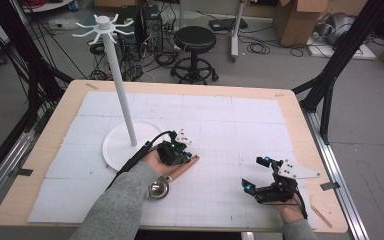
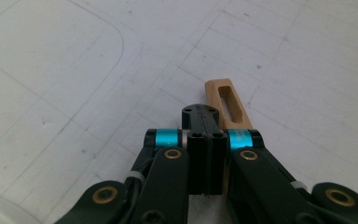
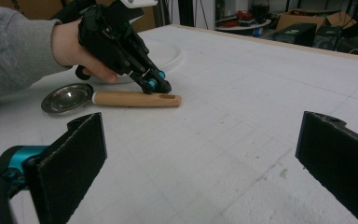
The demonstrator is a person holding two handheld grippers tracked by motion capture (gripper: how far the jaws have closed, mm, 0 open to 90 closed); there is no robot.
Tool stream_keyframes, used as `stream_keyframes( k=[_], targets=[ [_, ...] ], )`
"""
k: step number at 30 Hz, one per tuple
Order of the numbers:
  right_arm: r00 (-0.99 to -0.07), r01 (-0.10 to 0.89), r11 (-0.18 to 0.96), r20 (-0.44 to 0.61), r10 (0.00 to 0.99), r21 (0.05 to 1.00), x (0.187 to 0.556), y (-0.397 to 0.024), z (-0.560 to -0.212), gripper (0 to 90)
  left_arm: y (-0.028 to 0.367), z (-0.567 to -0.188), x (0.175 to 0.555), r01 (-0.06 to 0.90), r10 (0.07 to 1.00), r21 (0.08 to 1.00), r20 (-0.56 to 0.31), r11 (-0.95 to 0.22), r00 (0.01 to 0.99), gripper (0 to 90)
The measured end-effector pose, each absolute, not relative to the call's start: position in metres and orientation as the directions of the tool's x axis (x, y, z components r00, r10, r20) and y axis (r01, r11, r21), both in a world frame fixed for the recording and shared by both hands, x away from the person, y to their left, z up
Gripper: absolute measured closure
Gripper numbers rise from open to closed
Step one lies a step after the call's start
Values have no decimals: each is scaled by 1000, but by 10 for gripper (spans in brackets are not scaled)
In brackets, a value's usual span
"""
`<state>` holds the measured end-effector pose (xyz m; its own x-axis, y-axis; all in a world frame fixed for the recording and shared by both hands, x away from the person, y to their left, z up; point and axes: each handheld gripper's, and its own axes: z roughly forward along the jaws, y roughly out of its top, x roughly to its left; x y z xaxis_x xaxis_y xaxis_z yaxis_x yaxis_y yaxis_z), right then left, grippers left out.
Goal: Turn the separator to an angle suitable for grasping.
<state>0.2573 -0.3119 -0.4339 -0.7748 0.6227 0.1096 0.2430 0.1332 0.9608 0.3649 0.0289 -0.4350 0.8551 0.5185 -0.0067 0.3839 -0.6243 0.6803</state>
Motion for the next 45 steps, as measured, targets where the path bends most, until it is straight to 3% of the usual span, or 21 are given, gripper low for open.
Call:
stream_keyframes(
  k=[15, 27, 45],
  targets=[
    [-773, 242, 136, 106, 626, 961, 257, -314, -435, 9, 19, -435, 359, 375, 485, 682, -34, -628, 874, 898],
    [-771, 246, 133, 110, 627, 960, 257, -314, -435, 9, 15, -434, 351, 324, 446, 670, 13, -668, 895, 898],
    [-771, 247, 134, 111, 627, 960, 257, -314, -435, 9, 8, -435, 341, 293, 384, 680, -19, -672, 923, 898]
  ],
)
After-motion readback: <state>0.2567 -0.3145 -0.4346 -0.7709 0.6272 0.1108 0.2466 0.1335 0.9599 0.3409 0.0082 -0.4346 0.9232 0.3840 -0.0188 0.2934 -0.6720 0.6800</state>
